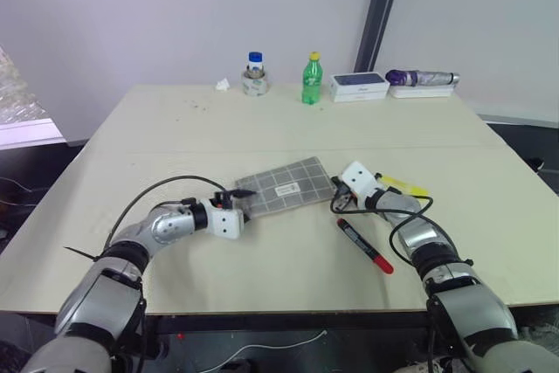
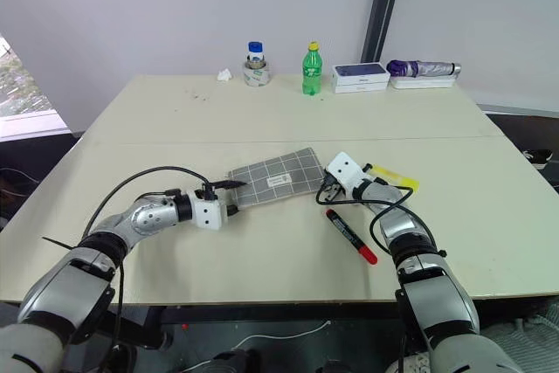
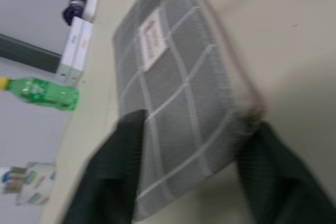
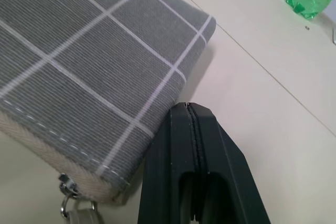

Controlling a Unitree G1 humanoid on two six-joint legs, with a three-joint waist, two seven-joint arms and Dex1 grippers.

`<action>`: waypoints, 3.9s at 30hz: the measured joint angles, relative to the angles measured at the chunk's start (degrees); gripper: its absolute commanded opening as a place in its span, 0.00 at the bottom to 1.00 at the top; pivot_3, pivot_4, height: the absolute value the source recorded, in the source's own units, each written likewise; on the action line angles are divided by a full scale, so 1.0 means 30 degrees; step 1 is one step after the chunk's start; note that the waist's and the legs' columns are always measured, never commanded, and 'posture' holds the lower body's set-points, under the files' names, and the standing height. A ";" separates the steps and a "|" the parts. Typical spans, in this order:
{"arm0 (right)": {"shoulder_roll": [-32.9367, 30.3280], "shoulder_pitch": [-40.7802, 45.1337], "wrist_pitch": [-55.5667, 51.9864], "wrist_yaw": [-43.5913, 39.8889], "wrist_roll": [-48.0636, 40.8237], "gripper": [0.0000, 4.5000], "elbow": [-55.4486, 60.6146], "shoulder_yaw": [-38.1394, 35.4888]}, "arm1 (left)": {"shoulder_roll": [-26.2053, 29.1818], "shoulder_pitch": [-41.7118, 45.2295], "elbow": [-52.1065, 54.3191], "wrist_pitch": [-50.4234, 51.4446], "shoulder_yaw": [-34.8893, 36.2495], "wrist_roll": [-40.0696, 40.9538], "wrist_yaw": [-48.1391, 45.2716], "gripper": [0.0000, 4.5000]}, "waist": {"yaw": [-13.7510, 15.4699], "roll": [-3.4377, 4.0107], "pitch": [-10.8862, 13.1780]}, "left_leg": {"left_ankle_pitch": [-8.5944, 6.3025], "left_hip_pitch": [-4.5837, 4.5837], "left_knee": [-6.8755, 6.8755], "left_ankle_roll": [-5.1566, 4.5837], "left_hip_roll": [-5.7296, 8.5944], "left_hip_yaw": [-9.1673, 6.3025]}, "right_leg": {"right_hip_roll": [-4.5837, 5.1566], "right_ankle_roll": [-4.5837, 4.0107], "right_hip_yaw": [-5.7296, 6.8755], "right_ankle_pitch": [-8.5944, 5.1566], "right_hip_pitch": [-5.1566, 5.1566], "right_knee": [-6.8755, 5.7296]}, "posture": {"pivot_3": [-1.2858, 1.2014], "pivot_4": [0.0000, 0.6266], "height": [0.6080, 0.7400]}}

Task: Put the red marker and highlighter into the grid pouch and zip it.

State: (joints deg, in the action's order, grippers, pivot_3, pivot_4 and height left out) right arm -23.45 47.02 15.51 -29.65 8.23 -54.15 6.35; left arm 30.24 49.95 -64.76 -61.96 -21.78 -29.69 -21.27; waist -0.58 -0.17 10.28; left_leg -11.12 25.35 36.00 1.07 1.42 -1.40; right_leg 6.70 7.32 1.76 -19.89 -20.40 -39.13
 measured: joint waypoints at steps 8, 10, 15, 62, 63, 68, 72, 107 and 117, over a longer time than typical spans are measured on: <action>-0.0012 -0.0221 -0.0399 -0.1719 -0.1136 0.31 0.0993 -0.0526 | 0.0133 0.0135 0.0244 0.0069 0.0196 0.0808 -0.1007 0.00 | -0.0069 0.0024 -0.0015 | -0.0001 -0.0011 0.0000 -0.0001 -0.0001 0.0004 | 0.0000 0.0001 -0.0006 -0.0001 0.0008 0.0002 | 0.52 0.24 1.00; -0.0004 -0.0484 -0.0545 -0.2257 -0.1630 0.54 0.1945 -0.0700 | 0.0131 -0.0041 0.0368 0.0106 0.0315 0.1201 -0.1234 0.00 | -0.0088 0.0026 -0.0015 | -0.0001 -0.0010 -0.0002 -0.0001 -0.0002 0.0005 | 0.0000 0.0002 -0.0007 -0.0001 0.0003 0.0003 | 0.52 0.24 1.00; -0.0605 -0.1650 -0.4120 -0.3746 -0.4404 0.99 0.6732 -0.2244 | 0.0462 -0.1792 0.2140 0.0500 0.1190 0.3219 -0.2099 0.00 | -0.0075 0.0026 -0.0015 | 0.0000 -0.0002 -0.0005 0.0001 -0.0022 0.0006 | 0.0000 0.0001 -0.0009 -0.0001 -0.0006 0.0009 | 0.52 0.24 1.00; 0.2638 -0.1883 -0.9907 -0.5441 -0.1465 0.01 1.4038 0.4641 | -0.0810 -0.4663 0.8315 0.7355 0.2313 0.2456 0.0919 0.00 | 0.0101 0.0030 -0.0021 | 0.0004 -0.0009 0.0019 0.0008 0.0011 -0.0045 | -0.0003 0.0003 0.0021 -0.0001 0.0003 -0.0037 | 0.52 0.24 1.00; 0.2743 -0.1908 -0.9918 -0.5535 -0.1476 0.01 1.4191 0.4714 | -0.0843 -0.4559 0.8223 0.7366 0.2276 0.2357 0.0976 0.00 | 0.0070 0.0030 -0.0020 | 0.0004 -0.0009 0.0016 0.0008 0.0011 -0.0044 | -0.0005 0.0002 0.0021 -0.0001 0.0001 -0.0037 | 0.52 0.24 1.00; 0.2953 -0.1910 -0.9636 -0.5633 -0.1177 0.01 1.4252 0.5228 | -0.0883 -0.4389 0.7895 0.7159 0.2258 0.2192 0.1244 0.00 | -0.0033 0.0031 -0.0020 | 0.0006 -0.0008 0.0003 0.0012 0.0009 -0.0043 | -0.0005 0.0002 0.0019 -0.0001 -0.0009 -0.0037 | 0.52 0.24 1.00; 0.2442 -0.2044 -0.9310 -0.6015 -0.0944 0.01 1.4264 0.5297 | -0.0878 -0.4410 0.7873 0.7134 0.2265 0.2233 0.1283 0.00 | -0.0027 0.0030 -0.0020 | 0.0006 -0.0008 0.0004 0.0013 0.0008 -0.0042 | -0.0005 0.0002 0.0019 -0.0001 -0.0005 -0.0034 | 0.52 0.24 1.00; -0.5597 -0.4204 -0.8544 -0.3136 -0.4121 0.99 0.8158 -0.3791 | -0.0453 -0.4579 0.7678 0.6648 0.2375 0.3283 0.0482 0.00 | -0.0005 0.0012 -0.0023 | 0.0006 -0.0013 -0.0007 0.0008 -0.0003 -0.0015 | -0.0005 0.0001 0.0012 -0.0001 0.0015 0.0003 | 0.52 0.24 1.00; -0.5205 0.2258 -0.8312 -0.4588 -0.3079 0.87 -0.3838 -0.3227 | -0.0688 -0.4664 0.7961 0.6762 0.2345 0.3219 0.0559 0.00 | -0.0054 0.0014 -0.0021 | 0.0008 -0.0007 -0.0008 0.0011 -0.0016 0.0001 | 0.0001 0.0001 0.0000 -0.0001 0.0021 0.0029 | 0.52 0.24 1.00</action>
State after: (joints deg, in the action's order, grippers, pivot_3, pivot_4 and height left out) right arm -39.07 53.79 -9.42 -43.41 -1.01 -65.67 -3.33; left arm 28.17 35.96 -40.88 -41.68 -14.74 -20.04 -19.59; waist -0.74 -0.13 10.22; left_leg -11.10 25.33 35.97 1.11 1.37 -1.40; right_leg 6.71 7.32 1.76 -19.90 -20.34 -39.04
